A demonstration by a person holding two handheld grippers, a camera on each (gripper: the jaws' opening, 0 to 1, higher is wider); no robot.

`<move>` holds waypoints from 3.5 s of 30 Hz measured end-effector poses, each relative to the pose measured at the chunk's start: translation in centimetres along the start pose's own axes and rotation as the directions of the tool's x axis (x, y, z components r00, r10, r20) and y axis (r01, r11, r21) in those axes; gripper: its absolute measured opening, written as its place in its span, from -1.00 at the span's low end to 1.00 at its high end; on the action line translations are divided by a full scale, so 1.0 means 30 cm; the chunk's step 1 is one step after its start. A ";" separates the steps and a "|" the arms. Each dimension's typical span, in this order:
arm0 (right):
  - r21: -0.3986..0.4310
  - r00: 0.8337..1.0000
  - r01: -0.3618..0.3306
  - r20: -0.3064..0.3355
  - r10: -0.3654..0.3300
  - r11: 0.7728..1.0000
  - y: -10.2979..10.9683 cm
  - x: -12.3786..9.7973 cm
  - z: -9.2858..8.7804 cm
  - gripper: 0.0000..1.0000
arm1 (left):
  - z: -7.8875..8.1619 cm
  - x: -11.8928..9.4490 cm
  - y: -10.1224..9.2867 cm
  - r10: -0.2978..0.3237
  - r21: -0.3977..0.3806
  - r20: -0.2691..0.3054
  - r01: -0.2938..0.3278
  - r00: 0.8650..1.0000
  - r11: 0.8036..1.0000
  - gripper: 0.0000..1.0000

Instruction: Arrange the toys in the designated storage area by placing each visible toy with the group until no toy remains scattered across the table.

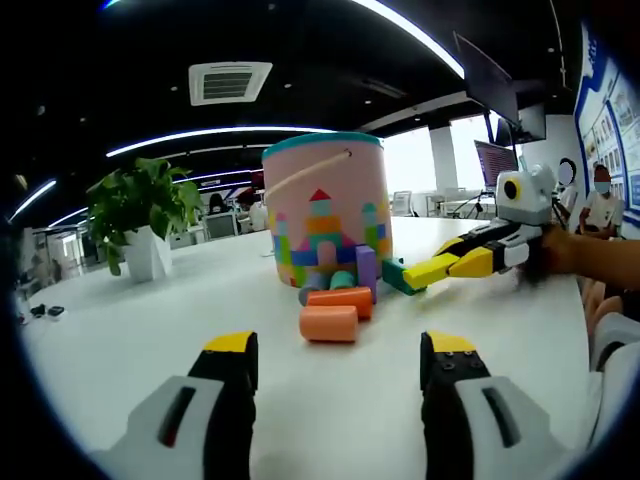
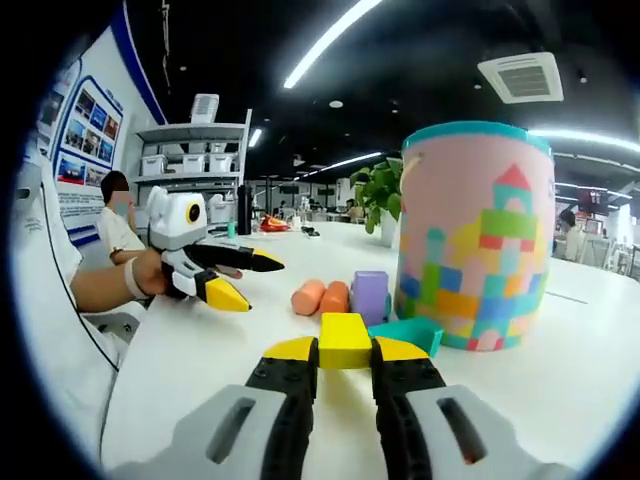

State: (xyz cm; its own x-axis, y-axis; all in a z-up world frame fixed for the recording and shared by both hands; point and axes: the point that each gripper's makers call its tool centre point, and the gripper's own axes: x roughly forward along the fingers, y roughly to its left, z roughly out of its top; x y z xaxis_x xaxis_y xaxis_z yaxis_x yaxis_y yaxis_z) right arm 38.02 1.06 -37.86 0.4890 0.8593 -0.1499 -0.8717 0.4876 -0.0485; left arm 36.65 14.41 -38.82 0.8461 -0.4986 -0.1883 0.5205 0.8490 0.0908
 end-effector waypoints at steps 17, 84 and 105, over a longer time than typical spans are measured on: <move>-0.111 0.998 0.008 -0.065 -0.016 0.994 0.017 -0.052 0.180 -0.60 | 0.004 -0.002 -0.003 -0.005 -0.002 0.005 0.005 1.000 1.000 0.35; 0.009 0.765 0.290 -0.603 -0.226 0.957 -0.442 0.112 0.590 -0.59 | 0.011 0.002 0.002 -0.021 0.001 0.020 0.021 1.000 1.000 0.35; 0.097 0.745 0.348 -0.633 -0.212 0.933 -0.461 0.142 0.565 -0.57 | 0.014 -0.009 -0.016 -0.024 0.001 0.022 0.024 0.999 1.000 0.35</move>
State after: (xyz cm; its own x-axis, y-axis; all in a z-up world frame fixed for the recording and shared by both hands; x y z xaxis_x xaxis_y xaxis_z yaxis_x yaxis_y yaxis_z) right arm 52.70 0.61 -21.08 0.5290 0.4390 -0.7262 -0.6401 0.7683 -0.0018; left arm 36.24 14.06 -38.41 0.8359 -0.5223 -0.1685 0.5405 0.8369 0.0870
